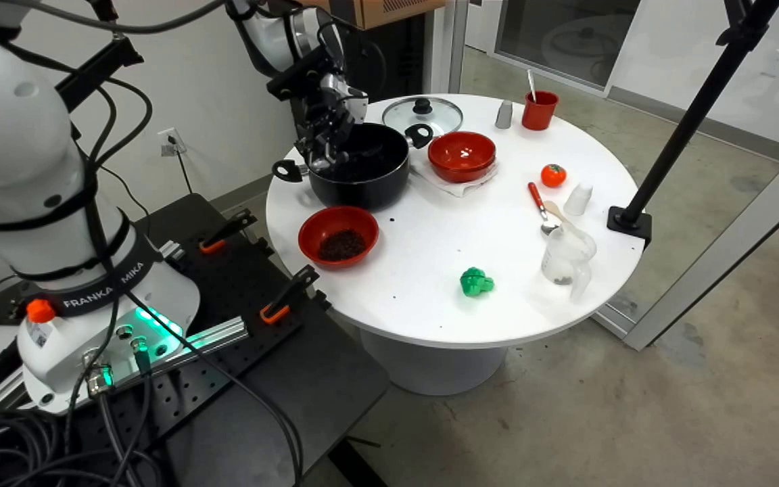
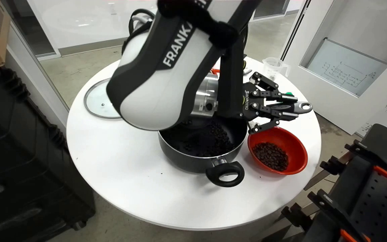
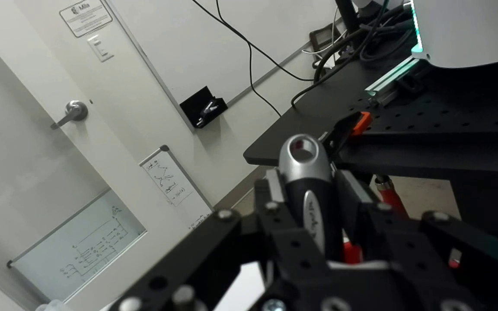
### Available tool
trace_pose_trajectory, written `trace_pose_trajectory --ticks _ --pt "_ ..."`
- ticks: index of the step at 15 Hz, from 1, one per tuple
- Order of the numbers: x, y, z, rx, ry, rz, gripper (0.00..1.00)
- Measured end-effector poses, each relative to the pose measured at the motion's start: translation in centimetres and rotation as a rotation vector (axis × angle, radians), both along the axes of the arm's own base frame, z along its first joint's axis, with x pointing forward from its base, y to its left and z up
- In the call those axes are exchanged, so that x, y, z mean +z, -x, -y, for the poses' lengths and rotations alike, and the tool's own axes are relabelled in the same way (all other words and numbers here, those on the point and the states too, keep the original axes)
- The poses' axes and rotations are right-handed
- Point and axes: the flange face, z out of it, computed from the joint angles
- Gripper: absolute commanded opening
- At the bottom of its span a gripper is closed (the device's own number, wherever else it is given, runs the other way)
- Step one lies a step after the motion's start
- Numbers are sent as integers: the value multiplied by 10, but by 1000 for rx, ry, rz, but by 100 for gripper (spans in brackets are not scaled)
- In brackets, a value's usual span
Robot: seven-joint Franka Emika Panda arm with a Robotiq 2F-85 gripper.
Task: Mix the things in the pot with the spoon and then put the spoon back on the table
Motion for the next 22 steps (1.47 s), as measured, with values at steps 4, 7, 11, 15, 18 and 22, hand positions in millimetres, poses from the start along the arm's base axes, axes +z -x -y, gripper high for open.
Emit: trace_pose_trajectory --ticks 4,7,11,15,18,22 --pt "12 -11 30 -76 9 26 8" --pt "9 -8 44 -105 20 14 8" --pt "-1 8 52 -111 40 -31 8" --pt "-15 36 55 -100 71 -99 8" --pt "-27 59 49 -72 89 -151 8" --pt "-32 78 34 -27 96 -184 8"
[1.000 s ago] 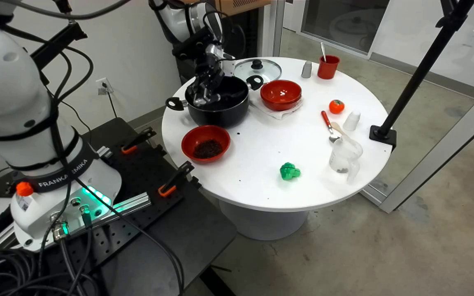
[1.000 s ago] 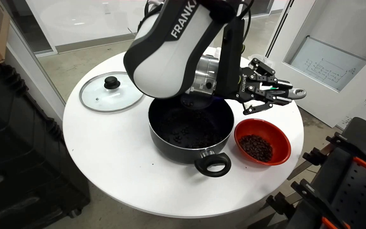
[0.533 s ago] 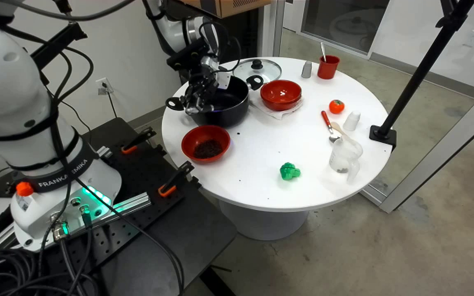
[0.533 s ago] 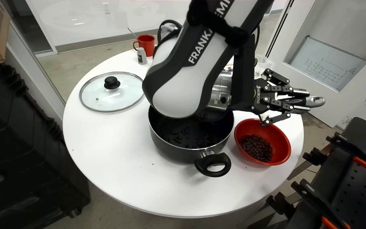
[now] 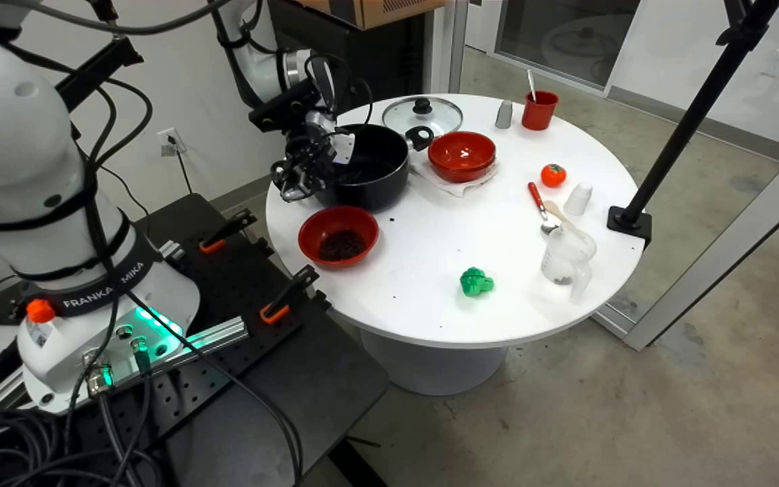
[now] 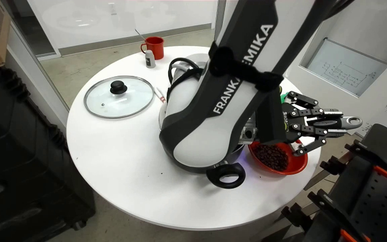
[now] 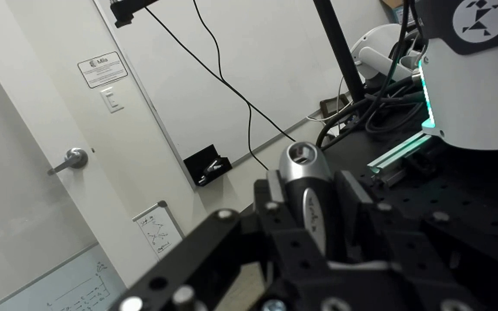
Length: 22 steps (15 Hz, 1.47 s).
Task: Mix the things in the pot with the spoon and then put the spoon back on the table
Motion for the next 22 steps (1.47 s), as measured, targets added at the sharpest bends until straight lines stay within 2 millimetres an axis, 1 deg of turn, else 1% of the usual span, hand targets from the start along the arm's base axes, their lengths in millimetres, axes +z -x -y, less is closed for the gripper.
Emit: trace_pose_trajectory --ticks 6,9,12,15,17,19,22 --pt "2 6 -24 51 -20 -2 8" --pt "5 6 -44 86 -38 11 8" --pt "13 2 -65 122 -58 38 8" --pt "24 -12 -78 133 -77 83 8" --pt "33 -28 -80 122 -88 125 8" --pt "43 -46 -75 100 -89 166 8" --pt "51 -68 -58 56 -78 208 8"
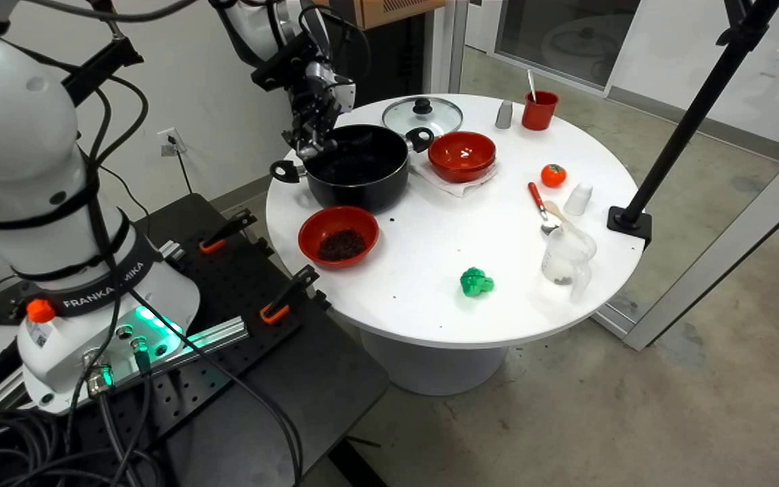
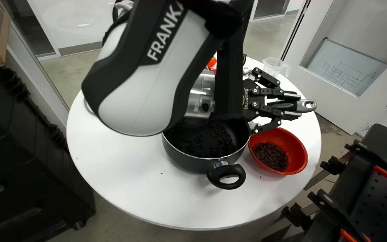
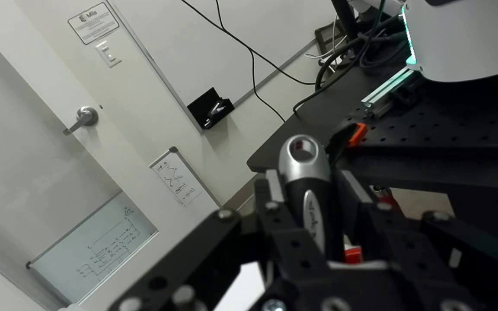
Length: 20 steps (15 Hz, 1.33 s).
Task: Mix the things in the pot with the spoon and then put the spoon back on the table
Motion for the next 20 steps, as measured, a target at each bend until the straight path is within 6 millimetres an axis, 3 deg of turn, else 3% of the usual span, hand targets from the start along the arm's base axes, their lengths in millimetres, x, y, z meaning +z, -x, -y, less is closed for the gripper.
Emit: trace_pose_trajectory --ticks 5,8,14,17,20 --pt "8 -11 32 -70 88 -6 8" --pt "17 -6 38 -75 218 1 8" --pt "34 18 7 20 497 41 8" --pt "31 32 -7 69 606 34 8" --pt "19 45 -8 94 681 -23 8"
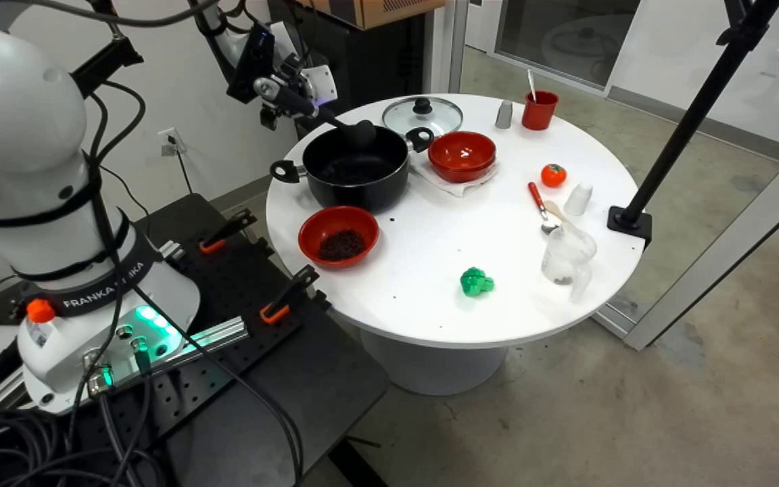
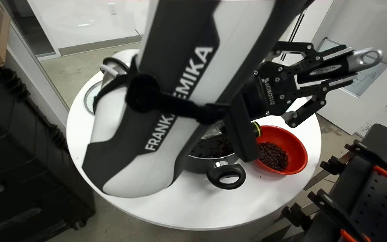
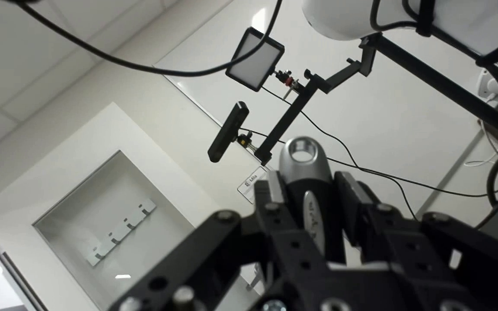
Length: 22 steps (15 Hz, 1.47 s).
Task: Mix the things in the pot with the spoon and then put the spoon back on the table
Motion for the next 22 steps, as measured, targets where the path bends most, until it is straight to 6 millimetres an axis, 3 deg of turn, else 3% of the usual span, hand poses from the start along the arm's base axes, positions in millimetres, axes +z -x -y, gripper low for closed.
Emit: trace_pose_trajectory --ticks 5,10,22 --pt "-23 16 3 4 76 -81 8" --pt "-37 19 0 6 77 -101 8" --pt "-83 28 -19 76 -138 -198 8"
